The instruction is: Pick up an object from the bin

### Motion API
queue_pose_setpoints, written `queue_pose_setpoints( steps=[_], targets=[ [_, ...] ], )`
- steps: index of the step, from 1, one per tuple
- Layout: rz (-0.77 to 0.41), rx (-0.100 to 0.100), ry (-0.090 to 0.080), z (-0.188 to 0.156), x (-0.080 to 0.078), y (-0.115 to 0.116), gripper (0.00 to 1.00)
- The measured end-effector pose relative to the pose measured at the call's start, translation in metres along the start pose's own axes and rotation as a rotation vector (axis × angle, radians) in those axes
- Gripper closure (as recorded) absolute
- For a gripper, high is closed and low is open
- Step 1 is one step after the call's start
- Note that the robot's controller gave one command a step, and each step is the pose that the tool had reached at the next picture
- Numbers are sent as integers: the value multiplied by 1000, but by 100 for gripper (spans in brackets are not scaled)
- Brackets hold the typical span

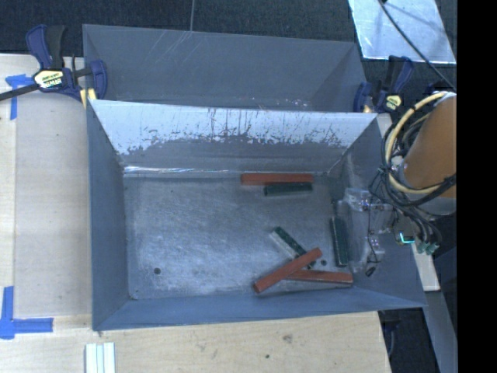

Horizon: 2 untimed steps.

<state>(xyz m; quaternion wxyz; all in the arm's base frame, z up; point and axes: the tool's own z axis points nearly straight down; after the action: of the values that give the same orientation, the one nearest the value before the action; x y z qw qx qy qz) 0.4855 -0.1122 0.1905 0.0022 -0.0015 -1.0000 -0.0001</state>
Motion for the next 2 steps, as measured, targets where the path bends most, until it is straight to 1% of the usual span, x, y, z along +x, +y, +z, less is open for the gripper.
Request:
queue_pose_setpoints(
  steps=[1,2],
  targets=[
    [-174,-1,0,124,-14,6,0],
    [-176,2,-4,119,-15,5,100]
  ],
)
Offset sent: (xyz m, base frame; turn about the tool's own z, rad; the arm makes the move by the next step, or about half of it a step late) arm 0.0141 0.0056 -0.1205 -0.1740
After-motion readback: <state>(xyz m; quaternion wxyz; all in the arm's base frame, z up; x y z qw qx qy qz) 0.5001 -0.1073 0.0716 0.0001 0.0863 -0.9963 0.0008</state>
